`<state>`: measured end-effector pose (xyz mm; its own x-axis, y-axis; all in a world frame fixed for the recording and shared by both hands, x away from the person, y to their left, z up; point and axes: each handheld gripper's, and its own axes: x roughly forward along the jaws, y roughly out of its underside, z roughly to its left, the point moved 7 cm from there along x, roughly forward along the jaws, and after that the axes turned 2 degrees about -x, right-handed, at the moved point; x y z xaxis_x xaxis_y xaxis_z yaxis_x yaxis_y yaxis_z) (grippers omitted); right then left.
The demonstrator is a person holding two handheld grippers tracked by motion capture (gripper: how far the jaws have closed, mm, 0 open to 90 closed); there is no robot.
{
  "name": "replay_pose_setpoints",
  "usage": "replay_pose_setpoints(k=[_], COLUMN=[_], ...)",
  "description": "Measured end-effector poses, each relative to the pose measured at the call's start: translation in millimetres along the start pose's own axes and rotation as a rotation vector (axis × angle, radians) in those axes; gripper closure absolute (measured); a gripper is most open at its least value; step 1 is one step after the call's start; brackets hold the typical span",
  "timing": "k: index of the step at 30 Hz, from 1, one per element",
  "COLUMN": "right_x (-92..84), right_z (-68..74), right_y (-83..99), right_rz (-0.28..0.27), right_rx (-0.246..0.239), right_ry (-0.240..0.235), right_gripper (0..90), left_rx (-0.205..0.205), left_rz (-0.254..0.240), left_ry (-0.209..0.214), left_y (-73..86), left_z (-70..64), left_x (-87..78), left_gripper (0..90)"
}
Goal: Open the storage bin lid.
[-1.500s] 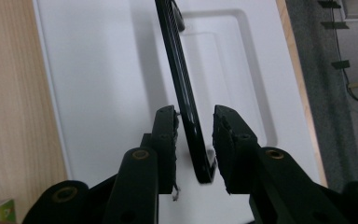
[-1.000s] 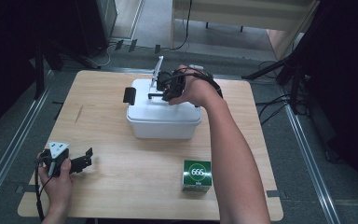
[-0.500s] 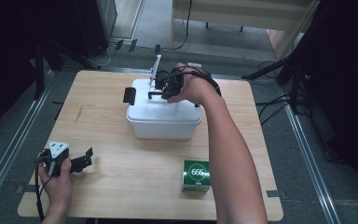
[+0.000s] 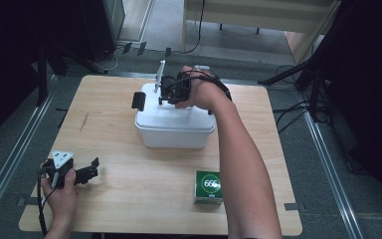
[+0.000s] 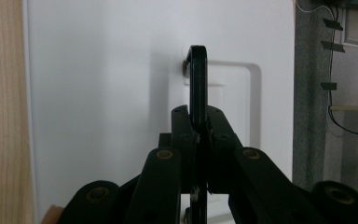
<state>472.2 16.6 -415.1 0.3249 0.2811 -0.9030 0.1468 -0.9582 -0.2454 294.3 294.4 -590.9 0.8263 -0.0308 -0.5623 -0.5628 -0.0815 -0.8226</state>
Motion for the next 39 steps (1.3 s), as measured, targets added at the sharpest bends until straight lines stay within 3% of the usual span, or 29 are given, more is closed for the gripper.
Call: replay_pose_setpoints(k=[6,19,31,39], right_x=[-7.0,-50.3,-81.7,-92.9], right_z=[-1.9,-11.8,-9.5,3.4], right_y=[1.2,17.2,61.5,102.2], right_rz=[-0.024,-0.068,-0.039,-0.008], right_rx=[-0.004,0.016,0.052,0.097], right_ry=[0.003,0.075,0.123,0.125], right_gripper=[84.7,84.8,84.8,84.9], left_rx=[0.002,0.003,0.000,-0.005], left_rz=[-0.001,0.001,-0.002,-0.006], left_ry=[0.001,0.001,0.001,0.002], left_y=[0.0,0.2,0.0,-0.1], left_z=[-0.1,-0.1,0.1,-0.3], left_x=[-0.1,-0.3,-0.4,-0.5], left_gripper=[0.0,0.0,0.0,0.0])
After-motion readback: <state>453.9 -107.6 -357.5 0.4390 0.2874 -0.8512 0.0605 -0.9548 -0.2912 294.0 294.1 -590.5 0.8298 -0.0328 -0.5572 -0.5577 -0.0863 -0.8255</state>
